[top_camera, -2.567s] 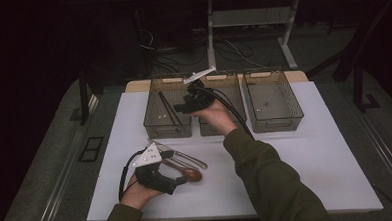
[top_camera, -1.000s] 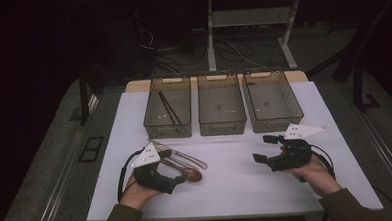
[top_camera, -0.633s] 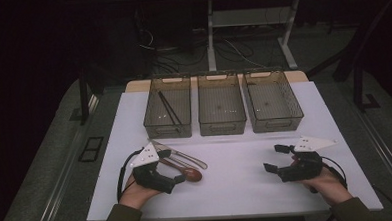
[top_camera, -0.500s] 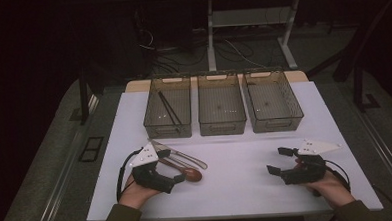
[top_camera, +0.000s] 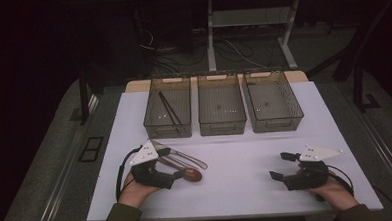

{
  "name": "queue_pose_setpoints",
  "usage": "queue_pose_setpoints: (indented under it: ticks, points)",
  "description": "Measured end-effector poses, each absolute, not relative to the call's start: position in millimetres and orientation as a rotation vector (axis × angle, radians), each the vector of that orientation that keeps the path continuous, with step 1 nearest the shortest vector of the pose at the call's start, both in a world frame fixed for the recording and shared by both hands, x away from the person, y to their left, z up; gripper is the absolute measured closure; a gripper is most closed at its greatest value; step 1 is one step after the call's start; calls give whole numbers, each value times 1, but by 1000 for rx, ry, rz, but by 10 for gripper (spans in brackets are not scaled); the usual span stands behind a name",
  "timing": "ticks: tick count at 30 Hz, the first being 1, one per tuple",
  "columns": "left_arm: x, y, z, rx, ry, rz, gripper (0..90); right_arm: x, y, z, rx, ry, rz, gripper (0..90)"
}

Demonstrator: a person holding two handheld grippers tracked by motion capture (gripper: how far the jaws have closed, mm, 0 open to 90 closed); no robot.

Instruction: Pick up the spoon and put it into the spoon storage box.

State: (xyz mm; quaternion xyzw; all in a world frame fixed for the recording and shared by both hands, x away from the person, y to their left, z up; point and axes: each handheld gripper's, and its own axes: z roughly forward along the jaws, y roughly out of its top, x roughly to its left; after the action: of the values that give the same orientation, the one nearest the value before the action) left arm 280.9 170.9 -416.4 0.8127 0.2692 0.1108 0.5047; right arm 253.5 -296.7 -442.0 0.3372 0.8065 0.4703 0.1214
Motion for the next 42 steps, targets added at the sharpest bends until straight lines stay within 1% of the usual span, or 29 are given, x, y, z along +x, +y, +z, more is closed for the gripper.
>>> queue_pose_setpoints:
  ticks: [4,7,9,11,16,18,22,25,34,37,42]
  points:
    - [291,175,-411,1955,653,301,218,254,-297,-441,995,2340,1386,180]
    - [299,181,-409,1972,653,359,295,256,-298,-441,1013,2330,1389,180]
    - [306,188,-410,1972,670,358,355,256,-298,-441,1016,2331,1391,180]
    - [312,194,-413,1974,686,374,394,256,-298,-441,1019,2329,1396,180]
    - [322,206,-417,1992,713,369,575,257,-299,-441,1024,2327,1397,180]
    - [327,209,-420,2001,727,339,657,257,-299,-441,1022,2327,1395,180]
    - [333,209,-429,2070,744,308,816,257,-299,-441,1015,2329,1390,180]
    - [335,205,-434,2118,749,273,879,257,-298,-441,1022,2333,1387,180]
    - [336,199,-443,2184,781,214,886,256,-299,-441,1016,2331,1391,180]
    - [337,197,-445,2225,762,209,886,256,-299,-441,1017,2331,1390,180]
    - [337,194,-445,2248,757,198,887,256,-299,-440,1020,2327,1392,180]
